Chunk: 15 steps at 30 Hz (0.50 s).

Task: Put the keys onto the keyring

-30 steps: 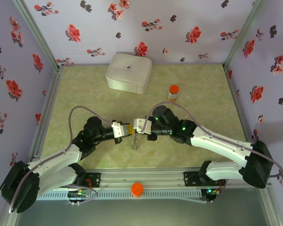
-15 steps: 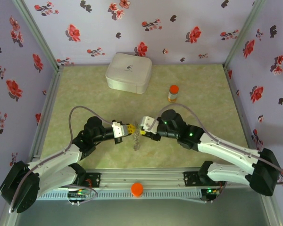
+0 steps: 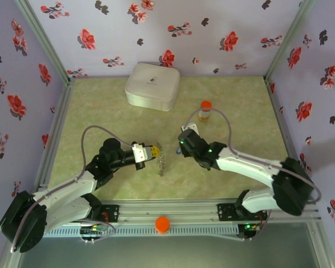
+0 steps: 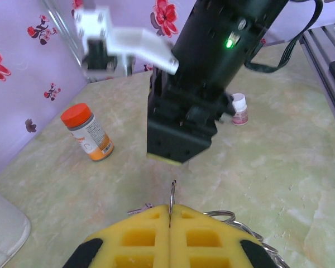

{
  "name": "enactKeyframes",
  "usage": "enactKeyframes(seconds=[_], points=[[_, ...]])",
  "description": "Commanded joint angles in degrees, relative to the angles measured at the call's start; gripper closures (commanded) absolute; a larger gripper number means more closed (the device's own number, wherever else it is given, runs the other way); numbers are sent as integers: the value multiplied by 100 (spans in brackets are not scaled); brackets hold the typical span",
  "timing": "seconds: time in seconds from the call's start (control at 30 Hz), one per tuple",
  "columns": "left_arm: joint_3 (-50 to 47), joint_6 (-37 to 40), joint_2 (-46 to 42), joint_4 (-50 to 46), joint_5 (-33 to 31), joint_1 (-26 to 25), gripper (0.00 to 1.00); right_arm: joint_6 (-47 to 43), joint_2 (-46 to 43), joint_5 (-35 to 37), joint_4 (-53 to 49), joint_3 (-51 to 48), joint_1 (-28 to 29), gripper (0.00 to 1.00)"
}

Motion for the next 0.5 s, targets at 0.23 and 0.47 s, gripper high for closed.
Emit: enactKeyframes(seconds=[0.23, 0.47], points=[[41, -5, -90, 189, -109, -40, 100, 842, 1886, -536, -1203, 1590, -346, 57], [40, 31, -83, 174, -133, -44, 100, 960, 2404, -695, -1245, 1835, -458, 65]])
